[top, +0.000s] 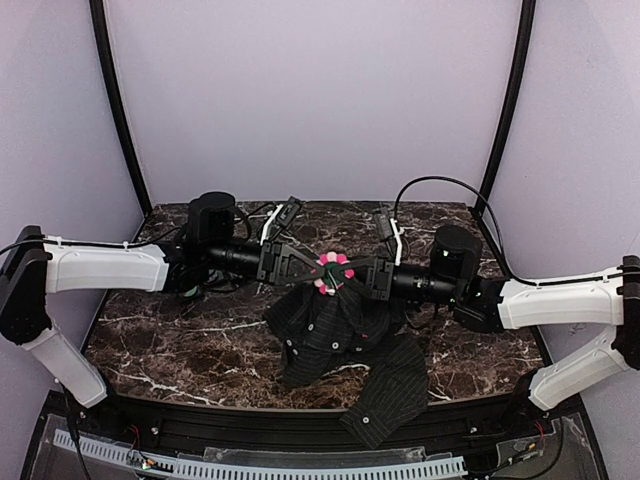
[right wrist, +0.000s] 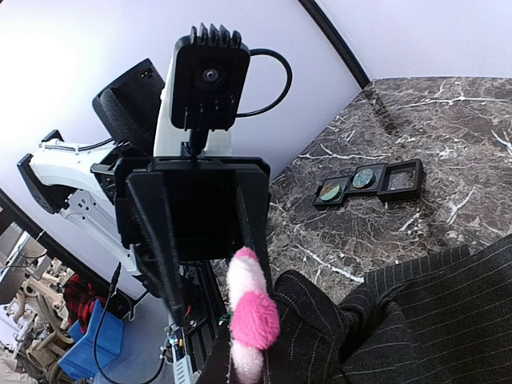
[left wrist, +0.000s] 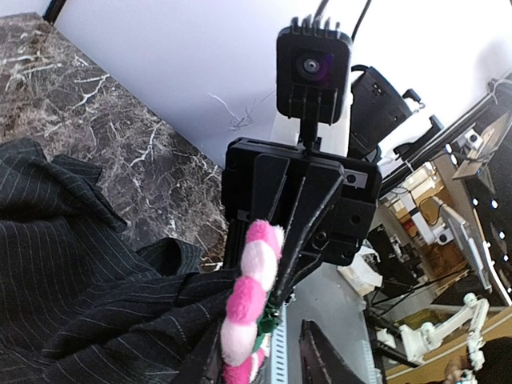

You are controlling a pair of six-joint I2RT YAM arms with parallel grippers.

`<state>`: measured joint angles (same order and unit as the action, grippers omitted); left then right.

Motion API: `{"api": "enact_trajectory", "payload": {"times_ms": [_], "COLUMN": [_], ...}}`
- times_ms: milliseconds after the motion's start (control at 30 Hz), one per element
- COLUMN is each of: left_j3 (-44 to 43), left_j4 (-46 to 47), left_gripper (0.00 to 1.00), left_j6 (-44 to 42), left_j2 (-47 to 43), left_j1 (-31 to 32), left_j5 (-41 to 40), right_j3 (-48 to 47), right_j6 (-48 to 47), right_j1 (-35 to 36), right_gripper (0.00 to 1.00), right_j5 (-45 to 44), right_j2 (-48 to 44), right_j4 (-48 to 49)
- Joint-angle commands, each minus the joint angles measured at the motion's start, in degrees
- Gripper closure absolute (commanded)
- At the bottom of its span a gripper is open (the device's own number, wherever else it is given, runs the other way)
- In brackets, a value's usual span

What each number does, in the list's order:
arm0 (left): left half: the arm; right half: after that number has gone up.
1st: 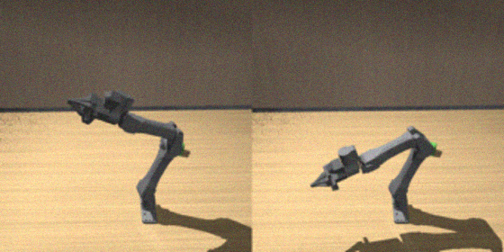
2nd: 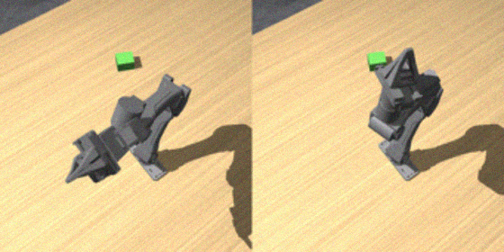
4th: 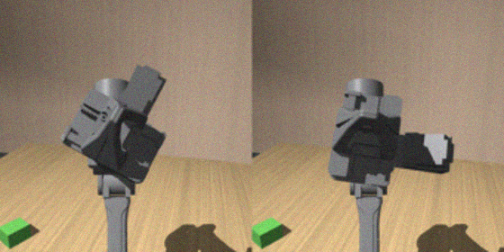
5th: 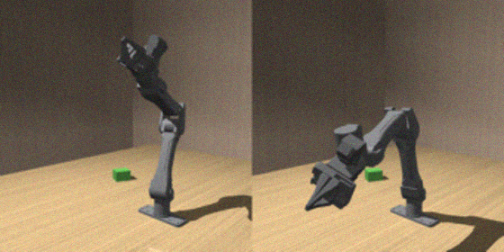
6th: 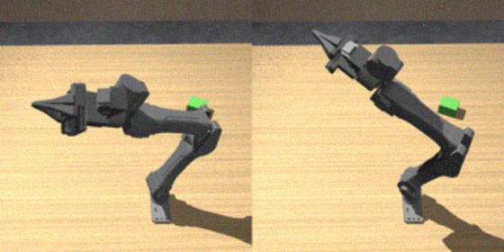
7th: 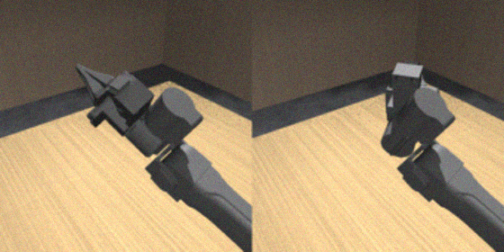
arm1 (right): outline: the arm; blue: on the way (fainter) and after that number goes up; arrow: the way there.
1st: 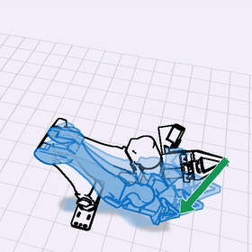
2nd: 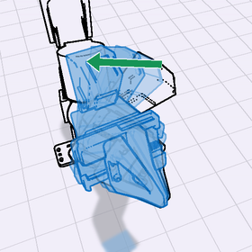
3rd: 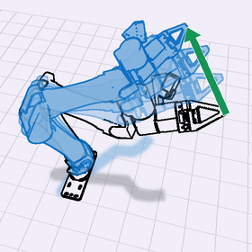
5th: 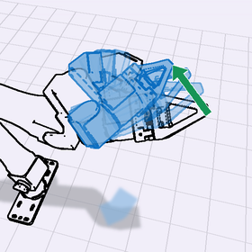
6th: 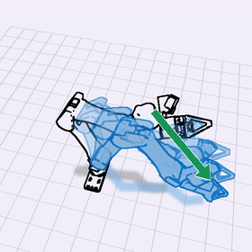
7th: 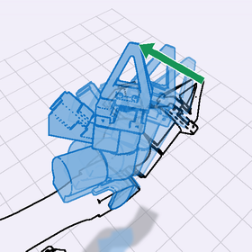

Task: Remove the brooch from the garment
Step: Pass from the left arm to the right, then pass from the right arm to the left

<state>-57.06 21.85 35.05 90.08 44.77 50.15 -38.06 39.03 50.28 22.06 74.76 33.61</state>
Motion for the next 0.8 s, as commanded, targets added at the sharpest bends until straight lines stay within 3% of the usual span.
{"api": "enact_trajectory", "payload": {"times_ms": [0, 200, 300, 367, 567, 767], "left_j3": [-0.2, -0.6, -1.6, -1.8, -2.3, -2.4], "left_j4": [0.6, -1.3, -3.3, -3.5, -2.4, -0.6], "left_gripper": [0.52, 0.34, 0.32, 0.35, 0.56, 0.67], "left_j6": [-0.1, -1.3, -2.3, -2.3, -1.2, 0.0], "left_j2": [-2.1, -1.3, -0.6, -0.2, 1.0, 1.7], "left_j1": [0.9, 1.5, 1.7, 1.8, 2.0, 2.2], "left_j5": [1.7, 0.7, -0.1, -0.1, 0.4, 0.6], "right_j3": [0.5, 0.2, -0.1, -0.2, -0.6, -1.0], "right_j6": [-0.5, -0.7, -0.8, -0.7, -0.4, -0.4], "right_j1": [-0.5, -0.5, -0.5, -0.5, -0.5, -0.5], "right_gripper": [1.0, 1.0, 1.0, 1.0, 1.0, 1.0], "right_j5": [-3.2, -3.0, -2.5, -2.0, 0.2, 1.5], "right_j2": [-0.4, -0.6, -0.6, -0.5, 0.4, 1.3], "right_j4": [2.5, 2.3, 2.2, 2.3, 3.1, 3.4]}}
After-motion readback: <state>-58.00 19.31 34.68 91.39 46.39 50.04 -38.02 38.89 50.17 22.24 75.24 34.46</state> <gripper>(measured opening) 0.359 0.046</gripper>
